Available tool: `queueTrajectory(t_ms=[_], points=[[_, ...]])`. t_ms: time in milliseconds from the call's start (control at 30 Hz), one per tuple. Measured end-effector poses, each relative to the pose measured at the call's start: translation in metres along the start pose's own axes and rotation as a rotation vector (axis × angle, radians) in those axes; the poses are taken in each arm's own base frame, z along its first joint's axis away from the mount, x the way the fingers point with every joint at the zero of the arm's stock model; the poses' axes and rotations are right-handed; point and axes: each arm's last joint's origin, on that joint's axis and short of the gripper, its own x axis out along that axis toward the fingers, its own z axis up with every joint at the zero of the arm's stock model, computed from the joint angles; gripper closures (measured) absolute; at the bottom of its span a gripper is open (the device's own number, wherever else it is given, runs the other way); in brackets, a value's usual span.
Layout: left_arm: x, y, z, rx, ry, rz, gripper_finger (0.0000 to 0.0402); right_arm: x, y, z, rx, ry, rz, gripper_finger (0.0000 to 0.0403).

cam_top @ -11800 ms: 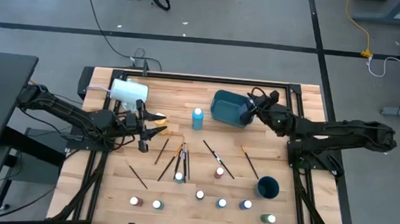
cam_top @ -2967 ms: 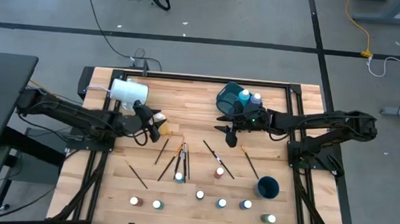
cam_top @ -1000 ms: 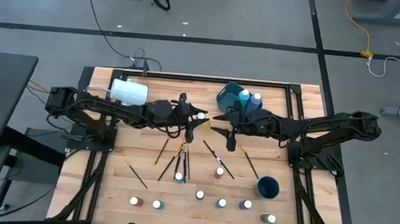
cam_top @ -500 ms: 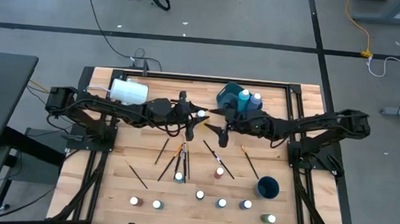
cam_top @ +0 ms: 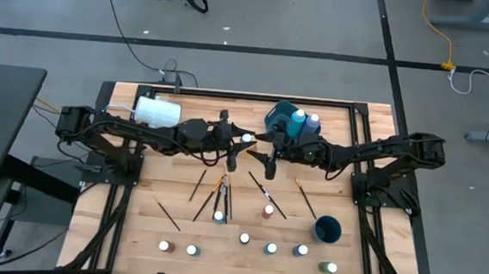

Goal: Pick & Place Paint Supplies
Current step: Put the large yellow paint bottle into the bin

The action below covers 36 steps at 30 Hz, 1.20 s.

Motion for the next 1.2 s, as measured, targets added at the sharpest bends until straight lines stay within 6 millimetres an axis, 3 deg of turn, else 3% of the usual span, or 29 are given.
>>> queueTrajectory(t_ms=[200,433,567,700,833,933,1033,1200], points=[[0.000,0.001,0.006,-0.011,-0.058,-0.002,0.0263,0.000,-0.002,-0.001,0.002,0.006,0.067,0.0204],[0.000,0.000,0.010,0.070,-0.091,-0.044,0.0297,0.001,-0.004,-0.001,0.005,0.005,0.044,0.0210],[-0.004,0.004,0.013,0.136,-0.080,0.070,0.0300,0.000,-0.005,0.000,0.003,0.007,0.034,0.0210],[-0.022,0.013,0.028,0.173,-0.037,0.172,0.0277,-0.007,-0.007,0.007,-0.032,0.020,-0.009,0.0210],[-0.046,0.017,0.040,0.174,0.015,0.130,0.0239,-0.021,-0.011,0.025,-0.053,-0.012,-0.098,0.0210],[-0.055,0.019,0.038,0.162,0.081,0.073,0.0209,-0.034,-0.013,0.042,-0.035,-0.080,-0.123,0.0210],[-0.051,0.018,0.033,0.125,0.095,-0.054,0.0183,-0.042,-0.013,0.054,0.008,-0.151,-0.112,0.0210],[-0.022,0.011,0.011,0.078,0.103,-0.139,0.0159,-0.045,-0.011,0.061,0.057,-0.205,-0.017,0.0208]])
